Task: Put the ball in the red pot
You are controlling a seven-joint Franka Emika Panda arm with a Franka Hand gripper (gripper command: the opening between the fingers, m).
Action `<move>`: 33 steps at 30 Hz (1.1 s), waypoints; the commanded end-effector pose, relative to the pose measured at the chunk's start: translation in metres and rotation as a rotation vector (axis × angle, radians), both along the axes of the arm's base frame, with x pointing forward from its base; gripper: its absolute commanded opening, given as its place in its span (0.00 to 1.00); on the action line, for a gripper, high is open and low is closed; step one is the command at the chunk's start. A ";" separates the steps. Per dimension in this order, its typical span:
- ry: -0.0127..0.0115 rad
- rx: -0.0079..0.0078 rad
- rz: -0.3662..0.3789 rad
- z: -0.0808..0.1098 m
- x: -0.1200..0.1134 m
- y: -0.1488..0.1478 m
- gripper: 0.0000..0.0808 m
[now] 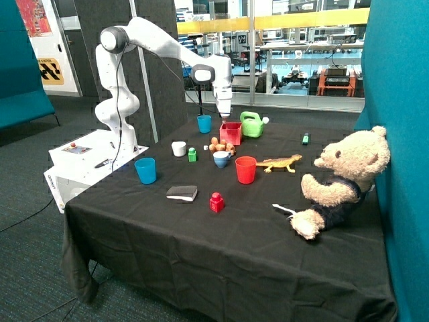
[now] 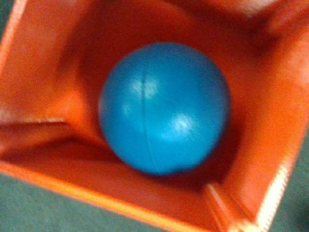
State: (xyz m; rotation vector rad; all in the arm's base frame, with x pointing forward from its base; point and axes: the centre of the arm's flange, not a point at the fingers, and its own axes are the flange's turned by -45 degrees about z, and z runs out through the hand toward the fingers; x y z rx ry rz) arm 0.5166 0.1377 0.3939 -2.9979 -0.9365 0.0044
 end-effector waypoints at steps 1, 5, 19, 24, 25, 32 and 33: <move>-0.0029 0.0000 -0.001 0.015 -0.009 -0.035 1.00; -0.0029 0.0000 -0.013 0.015 -0.009 -0.054 1.00; -0.0029 0.0000 -0.024 0.008 -0.009 -0.079 1.00; -0.0029 0.0000 -0.026 0.008 -0.009 -0.087 1.00; -0.0029 0.0000 -0.026 0.007 -0.009 -0.088 1.00; -0.0029 0.0000 -0.018 0.005 -0.010 -0.090 1.00; -0.0029 0.0000 -0.015 0.006 -0.010 -0.090 1.00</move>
